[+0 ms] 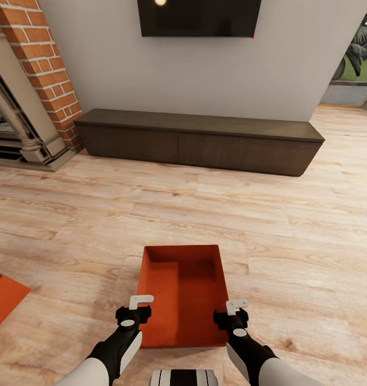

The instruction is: Move the two storage containers from the living room to the garage. In the garage, place one container on the floor and stack the other container on top of it (either order is fine).

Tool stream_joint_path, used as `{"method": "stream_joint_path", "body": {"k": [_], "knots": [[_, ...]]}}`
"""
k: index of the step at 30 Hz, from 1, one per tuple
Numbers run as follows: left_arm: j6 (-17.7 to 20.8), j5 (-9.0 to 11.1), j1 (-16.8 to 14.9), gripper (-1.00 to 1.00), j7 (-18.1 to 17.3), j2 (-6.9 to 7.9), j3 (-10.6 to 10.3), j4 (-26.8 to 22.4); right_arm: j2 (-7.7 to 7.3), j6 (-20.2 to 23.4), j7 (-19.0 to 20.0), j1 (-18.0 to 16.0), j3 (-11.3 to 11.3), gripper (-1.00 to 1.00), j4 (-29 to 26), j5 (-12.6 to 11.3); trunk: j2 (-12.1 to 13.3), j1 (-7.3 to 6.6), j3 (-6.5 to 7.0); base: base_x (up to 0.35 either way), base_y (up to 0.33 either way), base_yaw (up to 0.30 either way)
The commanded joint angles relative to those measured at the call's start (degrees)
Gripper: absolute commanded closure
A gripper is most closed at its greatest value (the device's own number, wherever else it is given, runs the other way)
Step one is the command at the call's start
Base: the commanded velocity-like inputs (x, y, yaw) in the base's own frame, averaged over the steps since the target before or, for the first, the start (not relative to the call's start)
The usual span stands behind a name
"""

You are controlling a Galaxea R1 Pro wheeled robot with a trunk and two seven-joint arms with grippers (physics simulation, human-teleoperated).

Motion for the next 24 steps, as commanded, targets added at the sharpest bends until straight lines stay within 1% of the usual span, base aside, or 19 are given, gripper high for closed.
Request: {"method": "stream_joint_path", "body": {"k": [1,17,24], "knots": [[0.2,0.5,0.0,-1.00,0.4,0.05,-0.5,-0.1,-0.03,-0.2,-0.3,0.0,0.5,-1.00,0.1,-0.5,0.0,-0.01,-0.04,0.000,0.000,0.000],[0.2,0.5,0.0,-1.00,0.4,0.05,-0.5,-0.1,-0.15,-0.2,-0.5,0.0,0.5,-1.00,0.1,-0.5,0.0,-0.01,-0.04,0.000,0.000,0.000],[0.2,0.5,0.0,-1.00,0.4,0.05,-0.5,-0.1,-0.15,-0.3,-0.5,0.0,0.5,-1.00,0.1,-0.5,-2.8,1.53,-1.29,0.000,0.000,0.000]]}}
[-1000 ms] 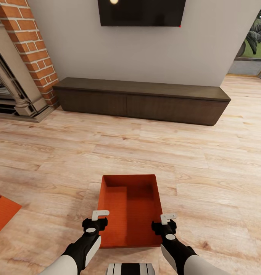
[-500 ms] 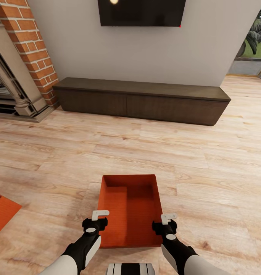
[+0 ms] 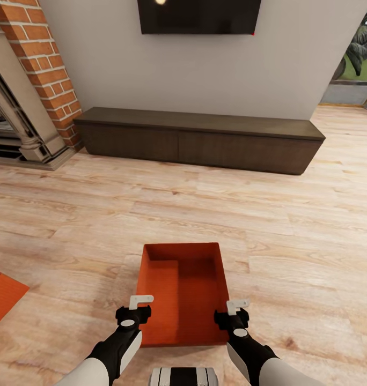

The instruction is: Move the two storage containers from the living room to the garage. In the garage, place one container on the floor and stack the other container on top of it (either order is fine).

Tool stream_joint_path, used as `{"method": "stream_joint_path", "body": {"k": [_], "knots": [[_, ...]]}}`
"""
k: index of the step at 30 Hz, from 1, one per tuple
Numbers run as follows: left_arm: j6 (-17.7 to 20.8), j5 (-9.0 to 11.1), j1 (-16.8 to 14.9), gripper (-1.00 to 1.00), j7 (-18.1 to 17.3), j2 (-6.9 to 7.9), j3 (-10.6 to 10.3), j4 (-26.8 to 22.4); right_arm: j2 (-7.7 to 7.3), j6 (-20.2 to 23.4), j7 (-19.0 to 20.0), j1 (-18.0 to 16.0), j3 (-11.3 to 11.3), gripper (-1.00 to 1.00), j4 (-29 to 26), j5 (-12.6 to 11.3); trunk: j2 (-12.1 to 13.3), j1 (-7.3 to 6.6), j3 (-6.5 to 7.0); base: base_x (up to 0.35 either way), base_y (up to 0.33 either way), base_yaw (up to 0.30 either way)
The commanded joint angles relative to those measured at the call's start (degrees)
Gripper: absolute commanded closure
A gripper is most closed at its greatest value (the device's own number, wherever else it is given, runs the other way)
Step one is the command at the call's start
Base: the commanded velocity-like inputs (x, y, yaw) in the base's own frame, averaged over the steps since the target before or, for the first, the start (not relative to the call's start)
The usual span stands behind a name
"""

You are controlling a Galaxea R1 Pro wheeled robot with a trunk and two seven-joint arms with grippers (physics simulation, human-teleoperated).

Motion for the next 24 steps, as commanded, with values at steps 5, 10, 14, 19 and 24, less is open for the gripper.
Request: {"method": "stream_joint_path", "body": {"k": [5,10,14,19,24], "knots": [[0.2,0.5,0.0,-1.00,0.4,0.05,-0.5,-0.1,-0.01,-0.3,-0.3,0.0,0.5,-1.00,0.1,-0.5,-1.2,0.65,-0.58,0.000,0.000,0.000],[0.2,0.5,0.0,-1.00,0.4,0.05,-0.5,-0.1,-0.01,-0.2,-0.4,0.0,0.4,-1.00,0.1,-0.5,-1.2,0.65,-0.58,0.000,0.000,0.000],[0.2,0.5,0.0,-1.00,0.4,0.05,-0.5,-0.1,-0.01,-0.2,-0.4,0.0,0.4,-1.00,0.1,-0.5,-1.2,0.65,-0.58,0.000,0.000,0.000],[0.2,0.5,0.0,-1.00,0.4,0.05,-0.5,-0.1,-0.01,-0.1,-0.5,0.0,0.3,-1.00,0.1,-0.5,-1.2,0.65,-0.58,0.000,0.000,0.000],[0.3,0.5,0.0,-1.00,0.6,-0.01,-0.5,-0.1,-0.01,-0.2,-0.5,0.0,0.4,-1.00,0.1,-0.5,-1.2,0.65,-0.58,0.000,0.000,0.000]]}}
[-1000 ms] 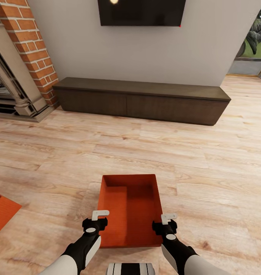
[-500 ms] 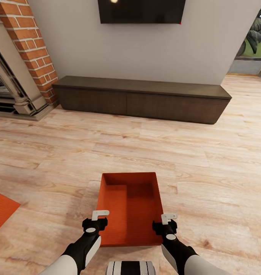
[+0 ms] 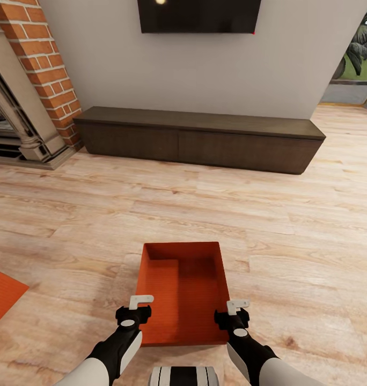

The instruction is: Move the two storage containers from the living room to the garage. In the garage, place one container on the floor and stack the other container on top of it (either order is fine).

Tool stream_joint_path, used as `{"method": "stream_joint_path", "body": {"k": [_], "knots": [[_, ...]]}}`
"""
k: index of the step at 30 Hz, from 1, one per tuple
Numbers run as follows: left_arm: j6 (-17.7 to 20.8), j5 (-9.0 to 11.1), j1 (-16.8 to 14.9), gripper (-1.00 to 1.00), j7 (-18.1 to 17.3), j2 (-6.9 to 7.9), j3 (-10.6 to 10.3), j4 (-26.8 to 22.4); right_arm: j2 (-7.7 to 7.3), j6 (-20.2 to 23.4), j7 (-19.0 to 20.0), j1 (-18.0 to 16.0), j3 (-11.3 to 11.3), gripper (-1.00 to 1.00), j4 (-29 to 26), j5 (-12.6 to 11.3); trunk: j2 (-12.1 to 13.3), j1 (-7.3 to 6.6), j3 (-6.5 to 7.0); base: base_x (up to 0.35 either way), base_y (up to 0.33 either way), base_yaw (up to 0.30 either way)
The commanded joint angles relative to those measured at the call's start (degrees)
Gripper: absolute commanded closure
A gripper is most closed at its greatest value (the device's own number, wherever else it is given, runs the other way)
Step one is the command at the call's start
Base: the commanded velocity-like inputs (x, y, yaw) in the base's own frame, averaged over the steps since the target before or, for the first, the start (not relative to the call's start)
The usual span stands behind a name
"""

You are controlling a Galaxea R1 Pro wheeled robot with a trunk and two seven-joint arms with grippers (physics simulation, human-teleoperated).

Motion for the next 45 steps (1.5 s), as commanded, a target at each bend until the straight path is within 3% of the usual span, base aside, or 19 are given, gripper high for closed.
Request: {"method": "stream_joint_path", "body": {"k": [1,17,18,36,45], "knots": [[0.3,0.5,0.0,-1.00,0.5,0.04,-0.5,-0.1,-0.01,-0.3,-0.3,0.0,0.5,-1.00,0.1,-0.5,0.0,-0.01,-0.04,0.000,0.000,0.000],[0.4,0.6,0.0,-1.00,0.4,0.09,-0.5,0.1,0.07,0.0,-0.3,0.0,0.0,-1.00,0.1,-0.5,0.0,-0.01,-0.04,0.000,0.000,0.000],[0.6,0.7,0.0,1.00,0.4,0.10,-0.5,0.2,0.07,0.2,-0.3,0.0,0.0,1.00,0.1,-0.5,0.0,-0.01,-0.04,0.000,0.000,0.000],[0.4,0.7,0.0,1.00,1.0,0.02,-0.3,0.1,0.05,-0.2,-0.4,0.0,-0.1,1.00,0.1,-0.5,0.0,-0.01,-0.04,0.000,0.000,0.000],[0.5,0.8,0.0,1.00,1.0,0.02,-0.4,0.2,0.08,-0.3,-0.4,0.0,0.0,1.00,0.1,-0.5,3.6,-1.99,1.58,0.000,0.000,0.000]]}}
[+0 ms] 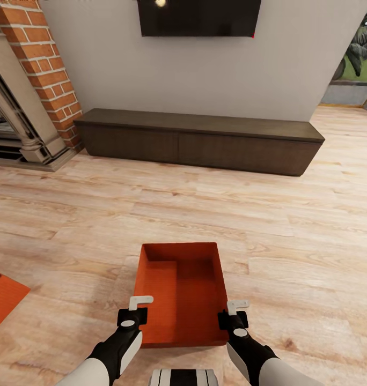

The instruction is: Move the two storage containers from the living room to the garage. In the garage, place one container on the floor and stack the other container on top of it (either order is fine).

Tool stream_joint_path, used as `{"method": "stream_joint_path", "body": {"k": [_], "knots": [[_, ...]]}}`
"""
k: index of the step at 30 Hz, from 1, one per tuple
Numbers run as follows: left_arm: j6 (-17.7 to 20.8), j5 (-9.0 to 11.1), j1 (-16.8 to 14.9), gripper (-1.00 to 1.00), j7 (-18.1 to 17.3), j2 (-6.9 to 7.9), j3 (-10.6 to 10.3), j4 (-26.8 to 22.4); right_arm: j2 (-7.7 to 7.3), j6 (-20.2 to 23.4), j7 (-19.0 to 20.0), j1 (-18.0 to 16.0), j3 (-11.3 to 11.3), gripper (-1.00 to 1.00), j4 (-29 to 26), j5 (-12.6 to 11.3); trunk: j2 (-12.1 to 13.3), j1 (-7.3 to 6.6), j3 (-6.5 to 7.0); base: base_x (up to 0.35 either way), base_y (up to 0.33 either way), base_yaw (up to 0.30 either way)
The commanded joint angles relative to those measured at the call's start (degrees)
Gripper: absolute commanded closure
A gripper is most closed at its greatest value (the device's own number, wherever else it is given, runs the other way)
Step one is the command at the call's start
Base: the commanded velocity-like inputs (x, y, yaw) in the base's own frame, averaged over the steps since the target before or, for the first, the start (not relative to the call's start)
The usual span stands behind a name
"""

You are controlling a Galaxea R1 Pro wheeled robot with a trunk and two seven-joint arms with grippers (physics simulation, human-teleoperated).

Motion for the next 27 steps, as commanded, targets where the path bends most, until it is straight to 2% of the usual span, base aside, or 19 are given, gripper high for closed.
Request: {"method": "stream_joint_path", "body": {"k": [1,27], "knots": [[0.3,0.5,0.0,1.00,0.4,0.06,-0.4,-0.2,-0.01,-0.1,-0.3,0.0,0.3,1.00,0.1,-0.5,0.4,-0.23,0.15,0.000,0.000,0.000],[0.3,0.5,0.0,1.00,0.4,0.06,-0.4,-0.2,-0.01,-0.2,-0.3,0.0,0.3,1.00,0.1,-0.5,10.8,-5.95,4.82,0.000,0.000,0.000]]}}
